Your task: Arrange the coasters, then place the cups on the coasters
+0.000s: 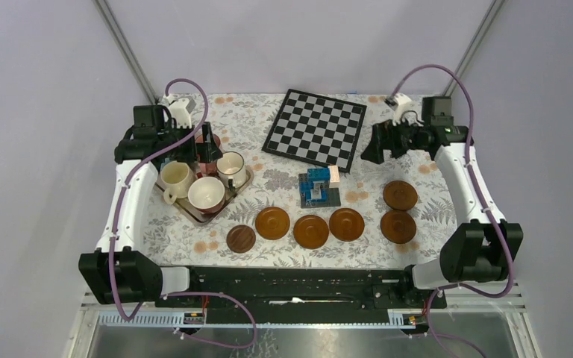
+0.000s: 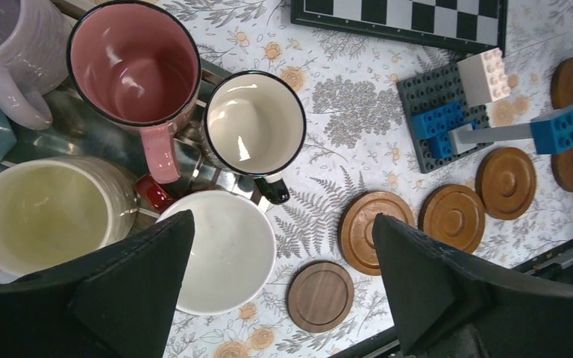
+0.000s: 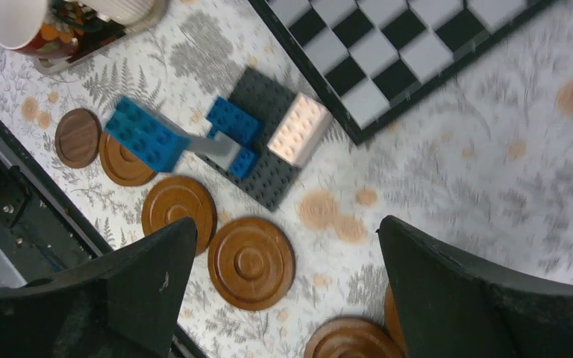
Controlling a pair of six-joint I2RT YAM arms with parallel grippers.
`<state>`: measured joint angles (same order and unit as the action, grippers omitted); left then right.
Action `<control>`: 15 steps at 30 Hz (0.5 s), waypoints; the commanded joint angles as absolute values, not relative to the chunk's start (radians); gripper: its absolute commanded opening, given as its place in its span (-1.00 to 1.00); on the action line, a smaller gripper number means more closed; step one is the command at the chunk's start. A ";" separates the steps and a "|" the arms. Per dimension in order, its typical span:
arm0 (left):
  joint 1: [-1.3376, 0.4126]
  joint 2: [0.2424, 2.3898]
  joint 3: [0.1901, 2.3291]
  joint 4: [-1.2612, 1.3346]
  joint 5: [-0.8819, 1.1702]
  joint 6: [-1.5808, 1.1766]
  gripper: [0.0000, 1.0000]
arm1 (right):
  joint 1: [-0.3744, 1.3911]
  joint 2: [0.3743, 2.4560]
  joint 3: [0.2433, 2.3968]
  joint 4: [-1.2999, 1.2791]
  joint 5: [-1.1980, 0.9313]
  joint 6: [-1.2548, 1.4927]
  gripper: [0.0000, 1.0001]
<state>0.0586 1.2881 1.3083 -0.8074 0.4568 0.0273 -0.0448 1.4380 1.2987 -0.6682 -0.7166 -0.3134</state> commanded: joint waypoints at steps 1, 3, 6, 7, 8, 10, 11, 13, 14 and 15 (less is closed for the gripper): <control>0.058 1.247 1.321 -0.749 0.521 -0.029 0.98 | 0.121 1.431 1.477 -0.650 -0.671 -0.306 0.97; 0.062 1.247 1.323 -0.752 0.524 -0.034 0.98 | 0.202 1.471 1.553 -0.671 -0.642 -0.310 0.97; 0.072 1.243 1.328 -0.770 0.539 -0.025 0.98 | 0.336 1.544 1.648 -0.713 -0.570 -0.335 0.97; 0.074 1.238 1.330 -0.778 0.554 -0.020 0.98 | 0.382 1.568 1.672 -0.726 -0.541 -0.349 0.97; 0.077 1.233 1.331 -0.782 0.560 -0.020 0.98 | 0.432 1.588 1.691 -0.740 -0.509 -0.376 0.97; 0.087 1.220 1.330 -0.781 0.563 -0.019 0.98 | 0.533 1.622 1.719 -0.765 -0.440 -0.434 0.97; 0.095 1.215 1.332 -0.781 0.562 -0.018 0.98 | 0.588 1.639 1.729 -0.779 -0.403 -0.468 0.97; 0.117 1.210 1.338 -0.781 0.578 -0.022 0.98 | 0.696 1.673 1.746 -0.814 -0.298 -0.558 0.97; 0.130 1.209 1.341 -0.781 0.590 -0.026 0.98 | 0.744 1.691 1.752 -0.825 -0.241 -0.600 0.97; 0.140 1.210 1.344 -0.780 0.602 -0.031 0.98 | 0.793 1.707 1.754 -0.833 -0.182 -0.642 0.97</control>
